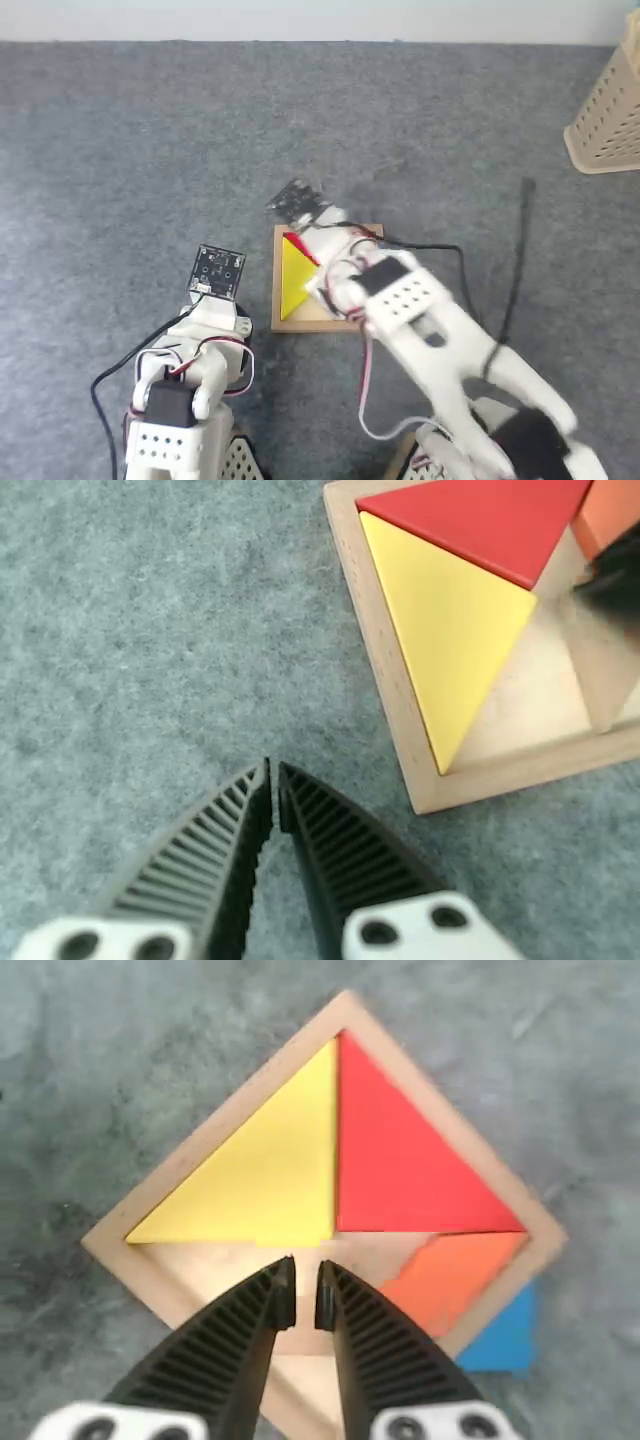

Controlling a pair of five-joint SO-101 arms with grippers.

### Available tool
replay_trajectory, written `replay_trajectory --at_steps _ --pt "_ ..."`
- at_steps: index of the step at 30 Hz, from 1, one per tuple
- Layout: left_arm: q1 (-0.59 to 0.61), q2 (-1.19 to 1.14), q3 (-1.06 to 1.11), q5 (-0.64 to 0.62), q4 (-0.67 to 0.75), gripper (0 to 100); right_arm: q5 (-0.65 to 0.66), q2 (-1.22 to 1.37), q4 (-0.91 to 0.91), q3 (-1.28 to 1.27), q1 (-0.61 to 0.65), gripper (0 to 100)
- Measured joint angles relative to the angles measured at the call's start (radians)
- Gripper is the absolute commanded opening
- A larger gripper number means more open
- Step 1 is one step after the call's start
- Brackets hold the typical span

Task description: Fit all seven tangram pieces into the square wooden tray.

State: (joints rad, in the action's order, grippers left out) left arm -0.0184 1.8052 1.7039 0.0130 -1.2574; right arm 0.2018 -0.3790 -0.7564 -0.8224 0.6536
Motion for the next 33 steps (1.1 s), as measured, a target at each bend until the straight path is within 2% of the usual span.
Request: replay_trajectory --at_steps 6,12,19,27,33 --pt "0.0 0.0 0.0 0.0 0.0 1 0.0 -0.015 0.0 -0.018 -0.123 5.1" --pt "0.0 0.0 0.0 0.0 0.0 1 0.009 0.114 -0.081 0.026 -0.08 5.8" --pt "0.0 0.0 0.0 0.0 0.0 1 0.009 0.158 -0.109 0.055 0.008 15.2" --pt "0.0 0.0 0.0 0.0 0.0 1 -0.02 0.175 -0.109 0.08 0.029 15.6" --pt "-0.002 0.0 0.0 0.0 0.0 1 -0.02 0.295 -0.109 0.152 0.034 15.6"
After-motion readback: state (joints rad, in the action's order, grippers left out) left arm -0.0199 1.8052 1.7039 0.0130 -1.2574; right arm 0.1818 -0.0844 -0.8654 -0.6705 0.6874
